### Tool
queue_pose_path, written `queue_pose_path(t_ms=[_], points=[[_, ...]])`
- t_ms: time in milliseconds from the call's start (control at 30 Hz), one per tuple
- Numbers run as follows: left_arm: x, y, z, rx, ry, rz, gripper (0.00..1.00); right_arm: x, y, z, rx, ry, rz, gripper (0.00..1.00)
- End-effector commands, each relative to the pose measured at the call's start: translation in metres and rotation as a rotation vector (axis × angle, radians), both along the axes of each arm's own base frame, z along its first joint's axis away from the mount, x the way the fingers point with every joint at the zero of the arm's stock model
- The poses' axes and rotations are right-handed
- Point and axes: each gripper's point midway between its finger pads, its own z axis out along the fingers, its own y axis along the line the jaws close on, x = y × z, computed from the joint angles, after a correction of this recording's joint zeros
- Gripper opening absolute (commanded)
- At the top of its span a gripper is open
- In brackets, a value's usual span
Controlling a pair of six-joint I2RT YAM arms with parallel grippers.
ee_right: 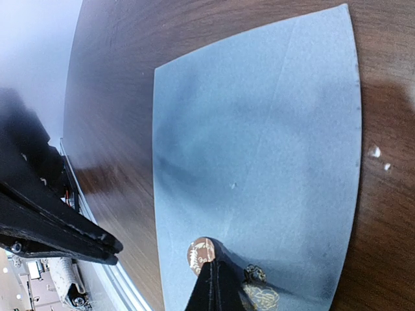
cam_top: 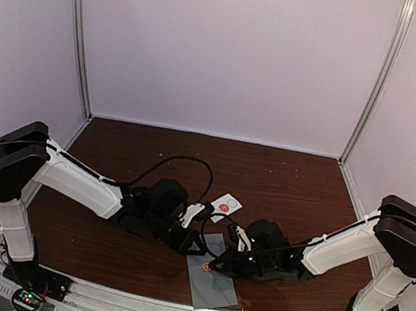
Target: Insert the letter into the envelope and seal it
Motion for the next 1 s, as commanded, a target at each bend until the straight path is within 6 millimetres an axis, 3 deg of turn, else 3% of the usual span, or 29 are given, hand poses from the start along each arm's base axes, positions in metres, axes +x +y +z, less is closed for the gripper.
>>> queue_pose_path(t_ms=[0,467,967], points=[[-0.001,-0.021,0.008,-0.079,0.007,-0.021,0.01,-0.015,-0.035,-0.046,-0.188,0.074,-0.032,0.00],[-0.009,-0.030,-0.013,-0.065,0.036,-0.053,0.00,-0.016,-0.036,-0.047,-0.189,0.075,-0.031,0.00],[-0.024,-0.003,-0.066,0.090,0.094,-0.058,0.00,-0.014,-0.034,-0.044,-0.189,0.066,-0.030,0.00]])
